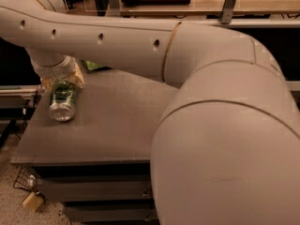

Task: Place green can upright

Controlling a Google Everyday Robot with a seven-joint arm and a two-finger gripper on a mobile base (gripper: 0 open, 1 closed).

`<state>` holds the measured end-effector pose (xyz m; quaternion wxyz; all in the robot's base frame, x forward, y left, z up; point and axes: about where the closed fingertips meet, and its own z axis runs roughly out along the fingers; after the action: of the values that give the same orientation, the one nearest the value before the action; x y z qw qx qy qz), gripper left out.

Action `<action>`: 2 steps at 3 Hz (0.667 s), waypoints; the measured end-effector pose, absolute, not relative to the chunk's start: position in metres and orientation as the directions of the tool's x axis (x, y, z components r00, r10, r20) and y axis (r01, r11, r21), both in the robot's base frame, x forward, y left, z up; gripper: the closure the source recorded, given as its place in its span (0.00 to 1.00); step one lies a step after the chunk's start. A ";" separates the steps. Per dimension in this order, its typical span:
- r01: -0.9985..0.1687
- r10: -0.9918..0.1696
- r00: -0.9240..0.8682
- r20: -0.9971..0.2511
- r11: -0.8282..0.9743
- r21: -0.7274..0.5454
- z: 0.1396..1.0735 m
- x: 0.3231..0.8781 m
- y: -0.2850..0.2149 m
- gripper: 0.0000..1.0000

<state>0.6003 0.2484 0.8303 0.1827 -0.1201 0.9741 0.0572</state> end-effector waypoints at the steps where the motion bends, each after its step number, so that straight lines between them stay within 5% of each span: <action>1: -0.218 -0.186 -0.910 -0.371 0.975 0.047 0.832 0.604 0.228 0.83; 2: -0.262 -0.217 -0.875 -0.434 0.964 0.046 0.863 0.600 0.209 1.00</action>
Offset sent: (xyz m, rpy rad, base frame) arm 0.0039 -0.0508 0.0543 0.0013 -0.1134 0.0049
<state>0.6004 0.2089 0.8635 0.2176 -0.1238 0.9668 0.0519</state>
